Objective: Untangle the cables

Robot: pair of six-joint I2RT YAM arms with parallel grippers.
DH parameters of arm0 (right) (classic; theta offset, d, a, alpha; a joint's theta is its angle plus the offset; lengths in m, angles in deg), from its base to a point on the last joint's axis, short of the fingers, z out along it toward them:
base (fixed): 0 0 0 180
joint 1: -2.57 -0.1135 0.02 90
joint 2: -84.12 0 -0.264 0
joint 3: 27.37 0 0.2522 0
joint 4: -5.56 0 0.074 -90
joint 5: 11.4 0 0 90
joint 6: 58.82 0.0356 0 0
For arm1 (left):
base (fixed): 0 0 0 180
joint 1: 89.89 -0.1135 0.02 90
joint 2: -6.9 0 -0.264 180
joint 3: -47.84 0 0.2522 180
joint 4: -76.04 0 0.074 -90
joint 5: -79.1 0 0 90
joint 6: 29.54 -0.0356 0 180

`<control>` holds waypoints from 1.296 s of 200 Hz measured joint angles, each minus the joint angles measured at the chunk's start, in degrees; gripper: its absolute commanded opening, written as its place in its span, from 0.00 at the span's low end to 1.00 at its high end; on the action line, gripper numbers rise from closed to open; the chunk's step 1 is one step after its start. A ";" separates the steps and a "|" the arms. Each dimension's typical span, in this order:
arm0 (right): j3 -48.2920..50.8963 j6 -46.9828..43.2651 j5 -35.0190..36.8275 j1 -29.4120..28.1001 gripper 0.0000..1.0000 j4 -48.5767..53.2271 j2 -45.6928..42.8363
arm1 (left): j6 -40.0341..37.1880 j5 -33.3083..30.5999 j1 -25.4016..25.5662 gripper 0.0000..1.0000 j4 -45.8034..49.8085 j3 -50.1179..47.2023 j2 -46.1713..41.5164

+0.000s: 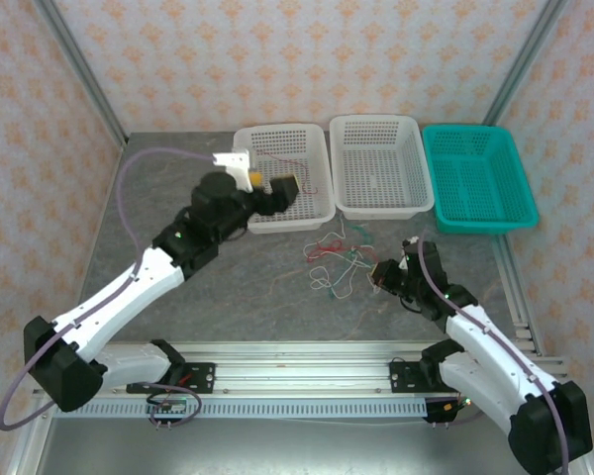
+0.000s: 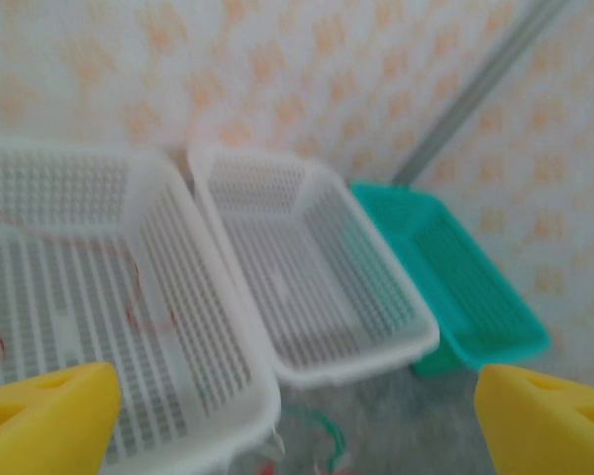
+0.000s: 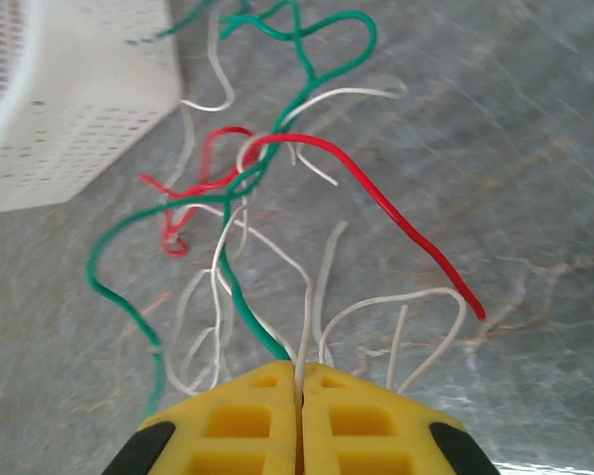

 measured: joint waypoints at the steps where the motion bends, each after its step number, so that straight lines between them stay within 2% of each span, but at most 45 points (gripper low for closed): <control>1: 0.42 0.35 0.00 0.15 0.00 -0.17 0.11 | 0.46 0.02 0.33 0.86 0.17 -0.44 0.04; 40: 7.08 3.50 0.00 2.80 0.00 -1.42 2.93 | 6.82 -0.74 6.12 0.69 3.06 -7.32 4.02; 63: 6.58 3.34 0.46 2.86 0.00 -0.81 2.80 | 10.60 -1.11 8.94 0.50 3.02 -7.50 8.59; 73: 6.19 3.21 1.09 2.89 0.00 0.04 2.49 | 11.74 -1.92 9.99 0.46 3.23 -7.32 10.75; 127: 6.03 3.21 3.67 4.22 0.00 3.08 -1.18 | 18.16 -7.02 14.40 0.44 4.63 -0.07 25.53; 215: 6.03 3.39 3.43 4.22 0.00 3.50 -2.54 | 19.50 -12.92 14.38 0.43 4.31 9.88 41.55; 259: 6.03 3.43 3.39 4.22 0.00 3.85 -2.99 | 19.52 -13.18 14.27 0.35 3.89 12.39 46.77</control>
